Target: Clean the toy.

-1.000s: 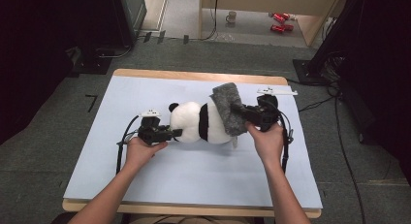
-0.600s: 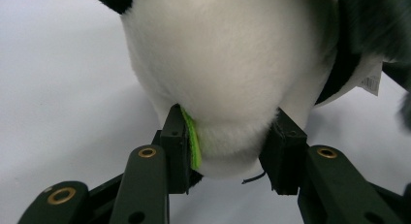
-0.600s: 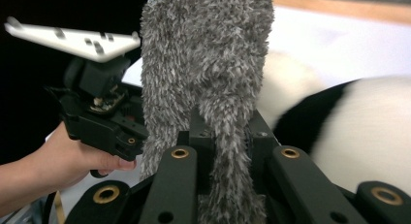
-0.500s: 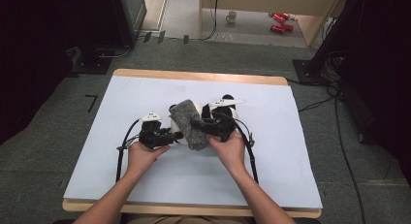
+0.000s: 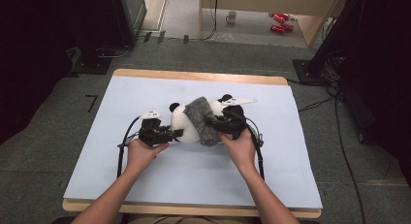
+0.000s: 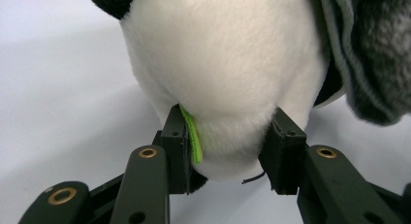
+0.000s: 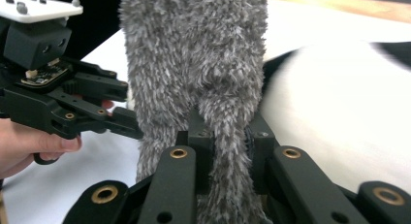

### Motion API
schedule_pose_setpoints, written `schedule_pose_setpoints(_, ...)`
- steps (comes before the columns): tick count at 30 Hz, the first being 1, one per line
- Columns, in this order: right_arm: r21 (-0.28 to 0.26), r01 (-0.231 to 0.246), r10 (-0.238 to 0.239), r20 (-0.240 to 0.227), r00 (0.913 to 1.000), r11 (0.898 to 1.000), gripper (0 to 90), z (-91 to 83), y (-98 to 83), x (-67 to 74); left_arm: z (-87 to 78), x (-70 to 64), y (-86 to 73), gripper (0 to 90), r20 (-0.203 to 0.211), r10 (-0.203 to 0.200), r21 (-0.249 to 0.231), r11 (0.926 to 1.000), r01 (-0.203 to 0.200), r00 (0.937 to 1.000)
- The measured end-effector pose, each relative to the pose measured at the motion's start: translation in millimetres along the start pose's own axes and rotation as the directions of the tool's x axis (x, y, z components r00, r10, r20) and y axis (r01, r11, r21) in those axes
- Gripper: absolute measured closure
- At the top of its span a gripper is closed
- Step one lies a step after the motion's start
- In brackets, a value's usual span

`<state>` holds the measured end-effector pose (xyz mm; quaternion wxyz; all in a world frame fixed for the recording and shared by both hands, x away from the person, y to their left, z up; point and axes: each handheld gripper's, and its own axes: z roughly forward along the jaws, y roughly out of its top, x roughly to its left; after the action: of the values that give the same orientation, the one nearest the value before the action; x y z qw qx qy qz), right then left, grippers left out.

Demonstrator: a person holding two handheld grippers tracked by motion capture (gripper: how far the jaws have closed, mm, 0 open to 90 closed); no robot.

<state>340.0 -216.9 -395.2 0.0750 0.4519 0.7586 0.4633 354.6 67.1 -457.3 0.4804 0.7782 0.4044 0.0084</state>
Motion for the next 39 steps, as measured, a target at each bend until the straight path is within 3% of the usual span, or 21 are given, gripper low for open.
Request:
schedule_pose_setpoints(6,-0.036,-0.026,0.028,0.054,0.9982,0.999,78.5,-22.2,0.1,-15.3,1.5,8.7,5.9,59.8,0.026,-0.003,0.013,0.9999,0.003,0.9996)
schedule_pose_setpoints(11,-0.056,-0.064,0.068,0.077,0.9947,0.996,78.4,-35.7,-2.9,-28.5,2.4,12.1,8.7,59.8,0.035,0.006,0.017,0.9998,-0.007,0.9994)
schedule_pose_setpoints(17,-0.057,-0.085,0.09,0.088,0.9921,0.995,78.2,-43.1,-4.7,-34.8,3.2,15.7,10.4,59.2,0.049,0.015,0.02,0.9997,-0.016,0.9987)
schedule_pose_setpoints(22,-0.053,-0.091,0.095,0.093,0.9911,0.994,78.0,-42.2,-6.2,-35.9,3.3,17.6,9.8,46.5,0.063,0.027,0.015,0.9995,-0.028,0.9976)
schedule_pose_setpoints(26,-0.056,-0.091,0.097,0.095,0.9908,0.994,77.9,-41.3,-5.8,-37.4,2.4,18.4,8.3,38.7,0.069,0.065,0.002,0.9979,-0.065,0.9955)
schedule_pose_setpoints(27,-0.057,-0.092,0.098,0.096,0.9906,0.994,77.9,-41.3,-5.6,-38.0,2.5,17.8,7.0,38.7,0.068,0.101,-0.002,0.9949,-0.101,0.9925)
schedule_pose_setpoints(29,-0.063,-0.097,0.103,0.097,0.9899,0.993,77.6,-41.5,-4.8,-41.0,3.8,14.7,2.9,33.4,0.055,0.201,0.006,0.9795,-0.201,0.9781)
schedule_pose_setpoints(30,-0.065,-0.1,0.106,0.095,0.9899,0.993,77.4,-41.5,-4.5,-42.7,4.2,13.7,1.8,32.8,0.05,0.224,0.006,0.9745,-0.224,0.9734)
schedule_pose_setpoints(32,-0.067,-0.102,0.108,0.095,0.9896,0.992,77.3,-41.3,-4.2,-44.1,4.7,13.2,1.2,31.9,0.047,0.232,0.007,0.9725,-0.233,0.9715)
schedule_pose_setpoints(34,-0.071,-0.106,0.113,0.091,0.9894,0.992,77.1,-41.1,-3.6,-46.2,5.5,13.7,-0.1,31.9,0.051,0.224,0.005,0.9744,-0.225,0.9732)
schedule_pose_setpoints(35,-0.075,-0.11,0.117,0.094,0.9887,0.991,76.8,-41.3,-2.8,-48.4,7.3,16.2,-3.4,31.9,0.06,0.2,-0.001,0.9797,-0.201,0.9779)
schedule_pose_setpoints(39,-0.084,-0.118,0.126,0.099,0.9871,0.989,76.7,-40.5,-1.5,-52.9,12.7,18.3,-7.8,31.9,0.06,0.192,0.022,0.9809,-0.193,0.9797)
